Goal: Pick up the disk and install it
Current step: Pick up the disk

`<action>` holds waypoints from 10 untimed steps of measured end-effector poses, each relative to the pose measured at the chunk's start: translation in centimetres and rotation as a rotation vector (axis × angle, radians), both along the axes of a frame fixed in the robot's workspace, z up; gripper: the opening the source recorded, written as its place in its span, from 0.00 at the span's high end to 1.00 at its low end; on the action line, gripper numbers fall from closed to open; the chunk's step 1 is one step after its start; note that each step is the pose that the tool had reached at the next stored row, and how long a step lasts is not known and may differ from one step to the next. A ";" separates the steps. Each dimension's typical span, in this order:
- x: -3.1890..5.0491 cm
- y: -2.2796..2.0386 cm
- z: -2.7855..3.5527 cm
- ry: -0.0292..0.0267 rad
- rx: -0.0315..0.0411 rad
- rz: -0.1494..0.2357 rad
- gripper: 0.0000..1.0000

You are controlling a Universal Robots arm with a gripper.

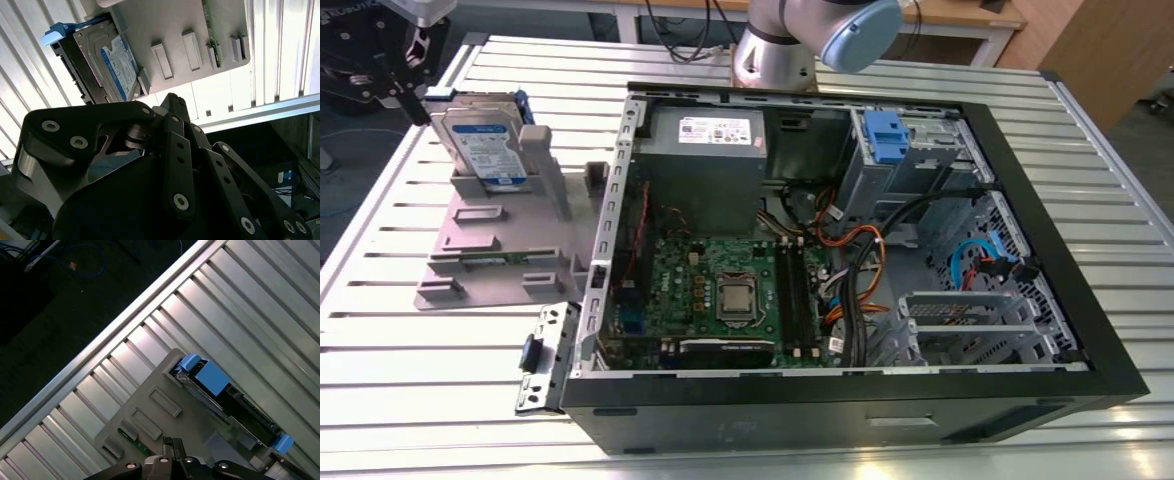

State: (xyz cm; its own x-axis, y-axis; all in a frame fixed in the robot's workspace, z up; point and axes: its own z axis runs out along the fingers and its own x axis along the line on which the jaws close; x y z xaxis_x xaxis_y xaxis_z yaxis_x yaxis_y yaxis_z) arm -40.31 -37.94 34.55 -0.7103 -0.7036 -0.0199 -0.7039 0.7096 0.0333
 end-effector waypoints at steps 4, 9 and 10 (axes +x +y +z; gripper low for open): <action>0.00 0.00 0.00 0.0001 -0.0001 0.018 0.90; 0.00 0.00 0.00 0.0000 -0.0002 0.041 0.90; 0.00 0.00 0.00 0.0001 -0.0002 0.045 0.90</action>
